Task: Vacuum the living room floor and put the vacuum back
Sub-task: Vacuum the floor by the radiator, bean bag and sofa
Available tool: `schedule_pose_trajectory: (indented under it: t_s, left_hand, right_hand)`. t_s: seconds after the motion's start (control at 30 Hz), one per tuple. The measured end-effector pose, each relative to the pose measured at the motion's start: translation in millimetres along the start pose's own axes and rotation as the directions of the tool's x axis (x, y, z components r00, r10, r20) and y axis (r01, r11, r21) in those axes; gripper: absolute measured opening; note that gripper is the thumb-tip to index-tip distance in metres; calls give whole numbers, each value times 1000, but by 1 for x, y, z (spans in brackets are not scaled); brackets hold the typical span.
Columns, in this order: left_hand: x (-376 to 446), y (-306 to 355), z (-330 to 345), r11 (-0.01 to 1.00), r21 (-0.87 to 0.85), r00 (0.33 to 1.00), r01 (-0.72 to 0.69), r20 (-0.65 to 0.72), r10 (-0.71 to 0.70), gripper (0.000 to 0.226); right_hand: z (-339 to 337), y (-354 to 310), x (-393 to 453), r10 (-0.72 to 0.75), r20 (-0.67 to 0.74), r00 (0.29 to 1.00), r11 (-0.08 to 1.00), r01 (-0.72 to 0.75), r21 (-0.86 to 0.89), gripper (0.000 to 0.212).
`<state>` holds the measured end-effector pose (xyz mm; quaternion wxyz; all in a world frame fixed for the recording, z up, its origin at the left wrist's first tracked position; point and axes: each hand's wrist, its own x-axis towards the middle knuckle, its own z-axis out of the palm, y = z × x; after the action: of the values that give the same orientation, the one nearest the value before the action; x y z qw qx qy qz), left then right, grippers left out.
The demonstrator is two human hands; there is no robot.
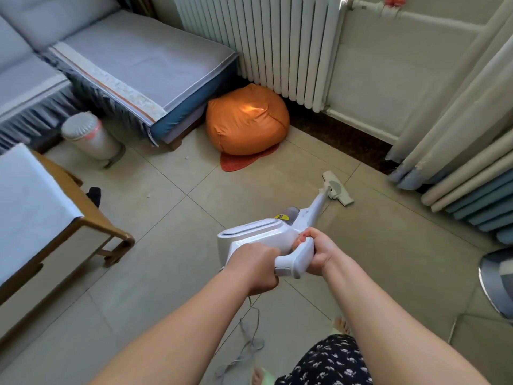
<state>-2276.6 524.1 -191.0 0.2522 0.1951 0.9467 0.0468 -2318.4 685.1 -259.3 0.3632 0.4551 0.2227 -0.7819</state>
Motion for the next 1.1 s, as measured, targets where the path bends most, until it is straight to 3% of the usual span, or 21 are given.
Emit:
schedule_pose_trajectory:
  t_s: [0.3, 0.53, 1.1]
  left_hand:
    - [-106, -74, 26, 997, 9, 997, 78, -30, -77, 20]
    - [-168, -109, 29, 989, -32, 989, 147, -4, -147, 8]
    - [-81, -68, 8, 998, -22, 998, 60, -30, -61, 5]
  right_hand:
    - [47, 119, 15, 64, -6, 998, 998, -65, -21, 20]
    - [78, 186, 14, 70, -59, 996, 997, -71, -7, 18]
    - [50, 86, 24, -9, -82, 997, 1000, 9, -5, 22]
